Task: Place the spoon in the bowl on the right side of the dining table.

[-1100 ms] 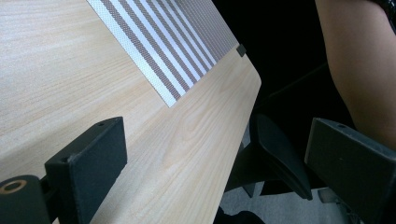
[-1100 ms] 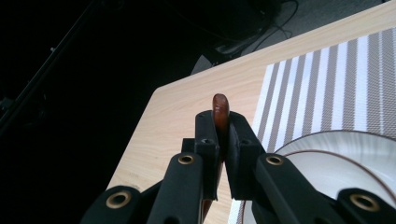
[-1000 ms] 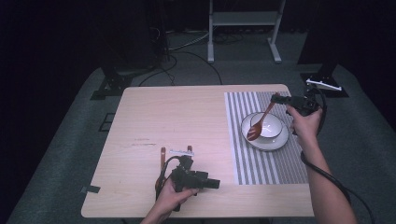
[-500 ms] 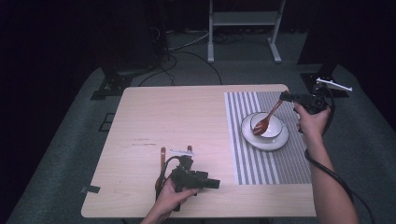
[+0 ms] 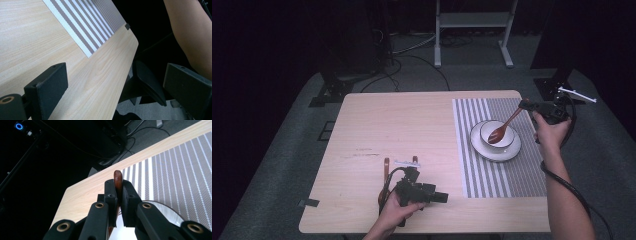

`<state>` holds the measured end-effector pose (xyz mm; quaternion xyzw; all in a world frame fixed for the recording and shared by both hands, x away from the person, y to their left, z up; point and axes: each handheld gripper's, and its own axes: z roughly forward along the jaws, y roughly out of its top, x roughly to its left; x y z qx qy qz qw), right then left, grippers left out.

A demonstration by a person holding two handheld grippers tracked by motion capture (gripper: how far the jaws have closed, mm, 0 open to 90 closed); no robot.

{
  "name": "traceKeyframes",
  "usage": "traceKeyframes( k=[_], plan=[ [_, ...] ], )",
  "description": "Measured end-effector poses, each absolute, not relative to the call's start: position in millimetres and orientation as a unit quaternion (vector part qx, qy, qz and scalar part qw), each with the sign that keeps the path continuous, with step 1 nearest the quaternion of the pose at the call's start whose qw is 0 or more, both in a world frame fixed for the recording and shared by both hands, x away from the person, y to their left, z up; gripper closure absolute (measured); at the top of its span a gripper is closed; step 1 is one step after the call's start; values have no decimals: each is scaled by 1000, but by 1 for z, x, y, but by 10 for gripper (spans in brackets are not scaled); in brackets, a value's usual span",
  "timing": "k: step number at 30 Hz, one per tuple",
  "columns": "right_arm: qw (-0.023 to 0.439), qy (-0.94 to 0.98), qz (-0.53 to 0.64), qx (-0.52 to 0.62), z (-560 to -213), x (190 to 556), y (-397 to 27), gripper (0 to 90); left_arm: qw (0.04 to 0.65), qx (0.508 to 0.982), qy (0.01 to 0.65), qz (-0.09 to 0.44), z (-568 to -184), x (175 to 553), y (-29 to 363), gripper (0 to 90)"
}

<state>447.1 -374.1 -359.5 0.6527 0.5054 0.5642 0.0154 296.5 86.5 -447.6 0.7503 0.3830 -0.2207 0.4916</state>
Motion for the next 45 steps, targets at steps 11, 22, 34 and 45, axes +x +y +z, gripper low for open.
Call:
traceKeyframes(
  k=[11, 22, 34, 45],
  plan=[
    [18, 492, 557, 669, -373, 447, -382, 840, 490, 750, 386, -221, -450, 298, 87, 44],
    [23, 482, 558, 676, -379, 446, -389, 840, 489, 750, 386, -222, -450, 298, 86, 44],
    [25, 476, 551, 685, -386, 449, -393, 840, 490, 748, 389, -224, -451, 300, 87, 43],
    [25, 479, 544, 689, -397, 452, -389, 839, 490, 748, 389, -223, -451, 301, 88, 43]
  ],
)
